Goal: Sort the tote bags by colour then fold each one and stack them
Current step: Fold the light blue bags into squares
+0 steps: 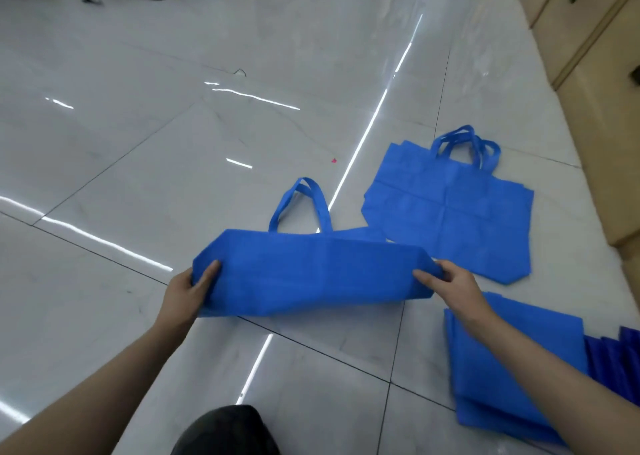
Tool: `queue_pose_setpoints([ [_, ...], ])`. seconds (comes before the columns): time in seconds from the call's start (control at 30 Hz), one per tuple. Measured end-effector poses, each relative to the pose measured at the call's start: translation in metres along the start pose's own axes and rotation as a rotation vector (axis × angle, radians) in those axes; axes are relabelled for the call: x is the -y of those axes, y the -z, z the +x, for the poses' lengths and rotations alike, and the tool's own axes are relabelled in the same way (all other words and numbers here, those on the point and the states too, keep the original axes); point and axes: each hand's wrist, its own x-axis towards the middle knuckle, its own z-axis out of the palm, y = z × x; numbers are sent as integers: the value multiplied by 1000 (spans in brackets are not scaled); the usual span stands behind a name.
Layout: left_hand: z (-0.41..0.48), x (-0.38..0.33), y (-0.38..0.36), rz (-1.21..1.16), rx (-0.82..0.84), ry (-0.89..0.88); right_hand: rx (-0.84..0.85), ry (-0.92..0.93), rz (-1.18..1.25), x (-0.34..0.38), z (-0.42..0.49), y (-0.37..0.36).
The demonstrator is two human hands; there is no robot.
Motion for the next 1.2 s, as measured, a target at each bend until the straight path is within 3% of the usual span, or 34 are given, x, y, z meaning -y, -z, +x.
queue_pose_setpoints([
  [0.07, 6, 6, -3, -64, -49, 46, 50, -74, 92, -1, 2, -7],
  [0.17, 15, 22, -7, -64, -69, 127, 94, -132, -15, -19, 11, -24],
  [0.4, 31, 39, -14, -140, -75, 280, -130, -36, -238, -29, 58, -58],
  [0.5, 35, 59, -13, 2, -20, 274, -163, -61, -402, -28, 77, -70],
  [0.67, 39, 70, -12, 174, -87, 262, -181, -80, -679, -26, 97, -85],
  [0.77, 35, 71, -15, 284, -116, 190, -240, 49, -885, -26, 104, -85],
  [0.83, 32, 74, -17, 297, -135, 144, -295, 182, -805, -26, 106, -84],
  [0.97, 31, 78, -18, 235, -209, 138, -156, 155, -219, -25, 107, -80],
  [1.07, 33, 78, -19, 227, -236, 154, -147, 120, -228, -34, 109, -76],
  [1.2, 39, 73, -23, 334, -305, 218, -243, -109, -511, -38, 111, -93],
])
